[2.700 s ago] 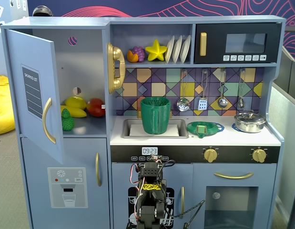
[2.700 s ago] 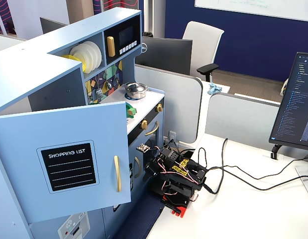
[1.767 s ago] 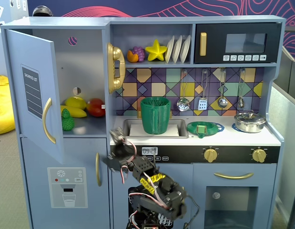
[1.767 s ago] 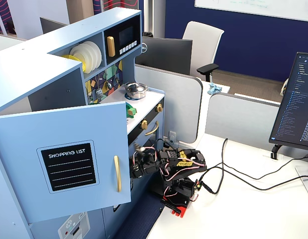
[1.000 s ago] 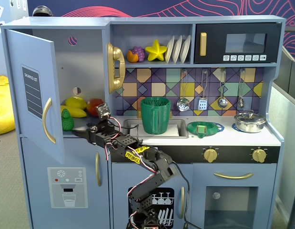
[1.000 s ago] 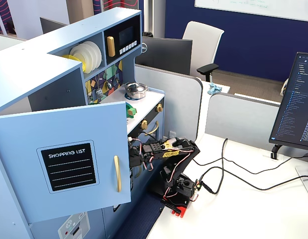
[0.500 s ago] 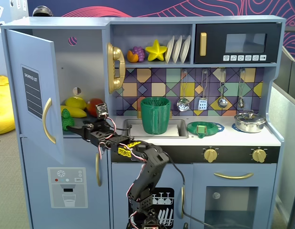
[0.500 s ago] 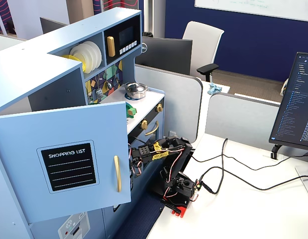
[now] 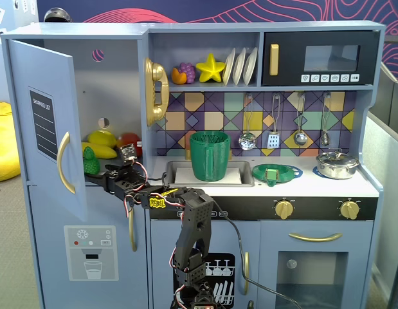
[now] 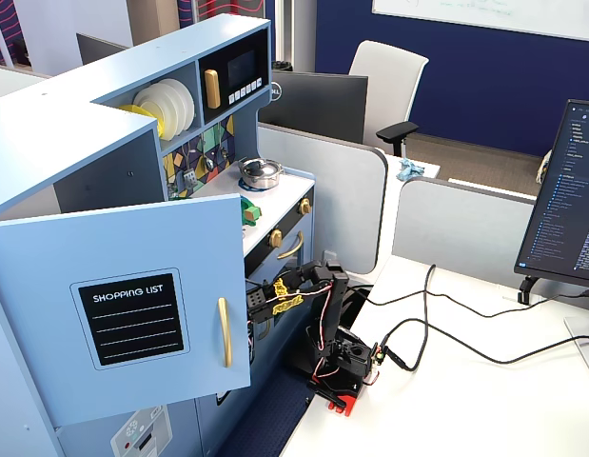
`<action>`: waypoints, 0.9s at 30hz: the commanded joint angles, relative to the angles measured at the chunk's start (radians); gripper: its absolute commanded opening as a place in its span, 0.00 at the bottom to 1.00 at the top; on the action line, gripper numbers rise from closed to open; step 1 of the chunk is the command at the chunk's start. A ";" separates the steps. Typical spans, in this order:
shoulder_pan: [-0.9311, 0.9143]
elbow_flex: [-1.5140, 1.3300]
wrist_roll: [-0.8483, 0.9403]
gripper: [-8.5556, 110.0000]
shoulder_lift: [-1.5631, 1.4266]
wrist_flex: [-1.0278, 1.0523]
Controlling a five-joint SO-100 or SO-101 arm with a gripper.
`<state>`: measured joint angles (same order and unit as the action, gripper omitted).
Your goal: Pick up the green pineapple from the left cabinet and place it in the green recipient
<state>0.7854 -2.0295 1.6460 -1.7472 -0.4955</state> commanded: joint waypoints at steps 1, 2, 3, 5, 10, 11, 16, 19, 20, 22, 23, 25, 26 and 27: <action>-0.025 0.126 0.023 0.34 0.020 -0.011; -0.028 0.143 0.025 0.34 0.031 -0.003; -0.032 0.161 0.034 0.34 0.041 0.008; -0.043 0.195 0.044 0.34 0.063 0.034; -0.067 0.258 0.051 0.34 0.104 0.069; -0.072 0.264 0.049 0.34 0.110 0.072; -0.077 0.282 0.048 0.34 0.130 0.071; -0.064 0.284 0.048 0.34 0.138 0.071; -0.060 0.287 0.049 0.34 0.141 0.071; -0.054 0.299 0.049 0.34 0.155 0.064; -0.051 0.307 0.049 0.34 0.161 0.063; -0.046 0.327 0.049 0.34 0.179 0.058; -0.044 0.339 0.048 0.34 0.190 0.058; -0.041 0.350 0.048 0.33 0.199 0.058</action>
<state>0.7210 -1.7825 1.6828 -1.5493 -0.4249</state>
